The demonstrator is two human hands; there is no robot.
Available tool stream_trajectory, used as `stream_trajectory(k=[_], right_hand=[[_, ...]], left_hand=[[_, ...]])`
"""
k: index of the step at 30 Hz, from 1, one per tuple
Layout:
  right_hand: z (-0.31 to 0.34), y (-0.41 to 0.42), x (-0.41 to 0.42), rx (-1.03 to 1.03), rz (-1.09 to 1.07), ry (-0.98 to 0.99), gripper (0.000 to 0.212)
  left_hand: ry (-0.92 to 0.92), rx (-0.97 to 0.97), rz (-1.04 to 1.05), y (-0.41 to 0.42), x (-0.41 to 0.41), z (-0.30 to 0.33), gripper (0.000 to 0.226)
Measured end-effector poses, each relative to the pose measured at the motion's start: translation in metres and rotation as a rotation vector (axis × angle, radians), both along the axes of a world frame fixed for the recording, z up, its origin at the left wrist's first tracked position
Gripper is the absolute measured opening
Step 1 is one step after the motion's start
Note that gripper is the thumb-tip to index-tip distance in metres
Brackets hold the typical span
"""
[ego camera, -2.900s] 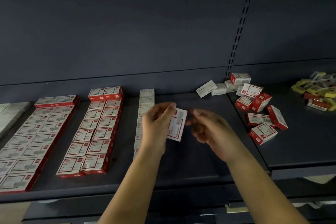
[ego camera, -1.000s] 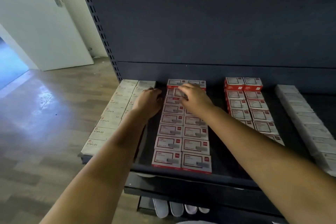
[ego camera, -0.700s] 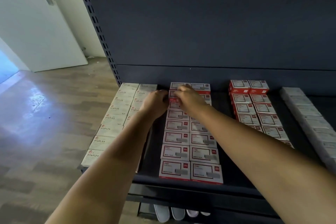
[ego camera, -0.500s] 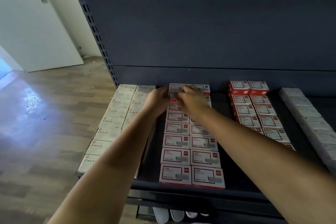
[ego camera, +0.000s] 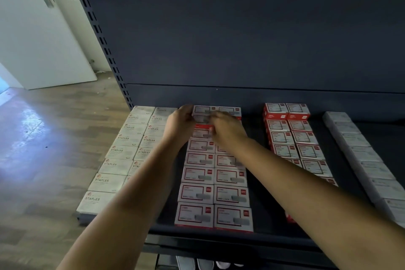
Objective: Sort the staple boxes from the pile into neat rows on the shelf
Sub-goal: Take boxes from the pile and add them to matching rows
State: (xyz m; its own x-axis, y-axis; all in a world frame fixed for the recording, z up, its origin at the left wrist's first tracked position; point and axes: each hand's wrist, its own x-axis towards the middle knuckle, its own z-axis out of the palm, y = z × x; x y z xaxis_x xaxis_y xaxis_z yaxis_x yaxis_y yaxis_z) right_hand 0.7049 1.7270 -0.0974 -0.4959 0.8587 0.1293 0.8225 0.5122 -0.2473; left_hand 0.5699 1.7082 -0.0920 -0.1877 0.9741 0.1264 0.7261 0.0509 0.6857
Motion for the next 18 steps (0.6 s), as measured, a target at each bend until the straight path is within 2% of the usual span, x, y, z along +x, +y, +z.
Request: stream_trajectory(k=[3, 7, 13, 18], right_hand=[[0.005, -0.01, 0.028, 0.001, 0.004, -0.018, 0.04], [0.01, -0.017, 0.072, -0.025, -0.039, -0.062, 0.044], [0.02, -0.047, 0.166, -0.07, -0.081, -0.036, 0.043], [0.019, -0.057, 0.261, -0.041, -0.127, 0.061, 0.04]], left_hand=[[0.161, 0.054, 0.0, -0.007, 0.02, 0.01, 0.036], [0.338, 0.143, -0.144, -0.018, 0.064, 0.015, 0.044], [0.428, 0.118, -0.279, -0.028, 0.155, 0.009, 0.044], [0.48, 0.127, -0.368, -0.024, 0.237, 0.016, 0.043]])
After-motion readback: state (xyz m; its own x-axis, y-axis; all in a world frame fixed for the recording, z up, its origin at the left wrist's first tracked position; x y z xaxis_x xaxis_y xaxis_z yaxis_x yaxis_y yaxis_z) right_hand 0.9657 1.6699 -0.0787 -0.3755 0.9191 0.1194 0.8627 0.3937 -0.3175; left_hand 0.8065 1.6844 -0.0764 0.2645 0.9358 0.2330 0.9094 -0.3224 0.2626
